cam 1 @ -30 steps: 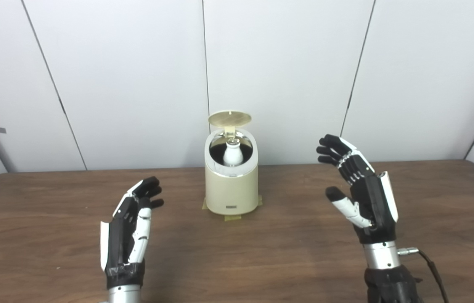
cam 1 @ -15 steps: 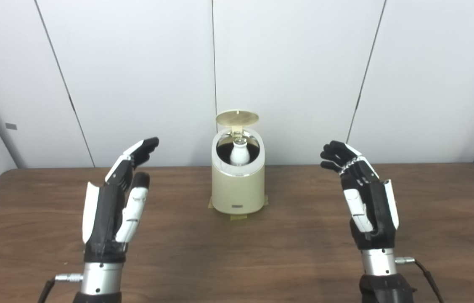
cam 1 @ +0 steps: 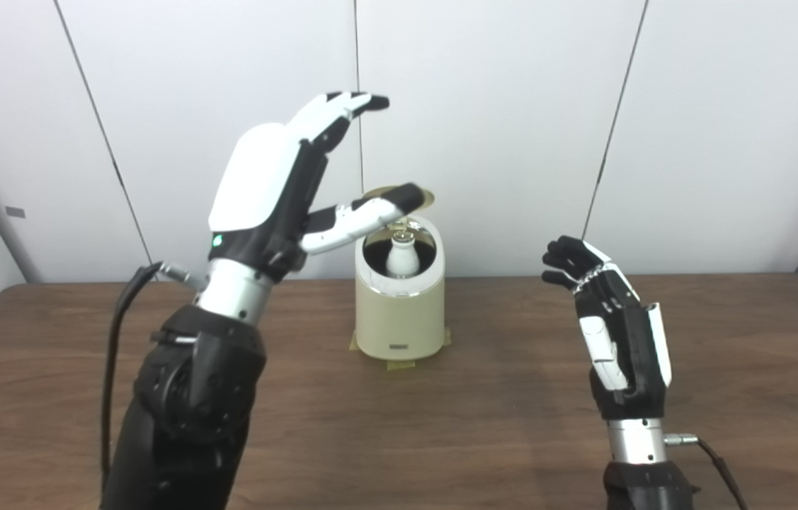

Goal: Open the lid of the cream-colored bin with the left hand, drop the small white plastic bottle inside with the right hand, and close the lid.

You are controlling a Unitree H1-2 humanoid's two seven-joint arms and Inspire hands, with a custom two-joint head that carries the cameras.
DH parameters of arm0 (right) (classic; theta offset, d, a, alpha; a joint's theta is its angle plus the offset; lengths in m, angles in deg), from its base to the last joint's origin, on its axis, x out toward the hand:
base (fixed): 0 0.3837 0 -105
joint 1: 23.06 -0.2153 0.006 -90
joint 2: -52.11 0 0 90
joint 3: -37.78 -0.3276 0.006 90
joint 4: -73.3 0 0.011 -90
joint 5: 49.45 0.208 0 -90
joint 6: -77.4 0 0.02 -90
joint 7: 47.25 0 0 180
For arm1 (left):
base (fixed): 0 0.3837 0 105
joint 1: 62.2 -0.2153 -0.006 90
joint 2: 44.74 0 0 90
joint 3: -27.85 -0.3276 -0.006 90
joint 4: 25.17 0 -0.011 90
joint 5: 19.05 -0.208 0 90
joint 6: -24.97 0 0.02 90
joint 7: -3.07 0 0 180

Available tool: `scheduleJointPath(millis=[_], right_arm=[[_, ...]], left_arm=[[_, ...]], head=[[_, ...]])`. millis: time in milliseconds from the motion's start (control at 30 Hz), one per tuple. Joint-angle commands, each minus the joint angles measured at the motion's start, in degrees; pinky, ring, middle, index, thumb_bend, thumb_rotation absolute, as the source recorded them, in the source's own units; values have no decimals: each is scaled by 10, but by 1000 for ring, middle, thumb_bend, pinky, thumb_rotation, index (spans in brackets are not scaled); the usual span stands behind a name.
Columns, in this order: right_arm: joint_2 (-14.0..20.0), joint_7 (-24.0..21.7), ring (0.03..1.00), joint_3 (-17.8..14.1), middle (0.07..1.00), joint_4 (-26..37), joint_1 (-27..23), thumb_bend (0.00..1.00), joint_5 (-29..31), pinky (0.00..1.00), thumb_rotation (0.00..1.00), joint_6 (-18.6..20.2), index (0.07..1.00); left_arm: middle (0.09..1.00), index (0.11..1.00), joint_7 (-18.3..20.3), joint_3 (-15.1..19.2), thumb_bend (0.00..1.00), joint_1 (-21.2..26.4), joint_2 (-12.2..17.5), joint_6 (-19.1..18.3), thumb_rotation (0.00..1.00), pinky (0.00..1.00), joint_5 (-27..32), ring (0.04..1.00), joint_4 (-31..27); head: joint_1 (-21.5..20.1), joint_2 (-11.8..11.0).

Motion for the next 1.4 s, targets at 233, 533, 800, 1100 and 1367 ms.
scheduleJointPath(millis=[233,533,800,1100,1367], right_arm=[[-7,-5,755,-8,774,17,-19,316,-5,682,746,-25,757],[-10,-7,744,-8,763,10,-24,311,4,672,732,-27,746],[-12,-9,746,-10,765,11,-24,330,6,674,739,-27,745],[-18,-8,750,-10,772,17,-26,310,10,671,730,-27,743],[-20,-12,746,-10,763,19,-28,296,14,674,710,-27,747]], left_arm=[[847,829,12,-45,674,97,-26,-26,883,988,-88,922,124],[867,851,45,-73,723,131,-12,-59,919,1000,-142,943,216],[899,867,58,-72,720,116,-7,-75,937,1000,-151,974,224],[892,857,73,-62,743,105,-13,-77,928,1000,-160,961,215],[871,827,78,-66,758,100,-14,-76,913,1000,-161,947,212]], head=[[0,0],[-6,-3],[-6,-3],[-7,-2],[-10,-3]])
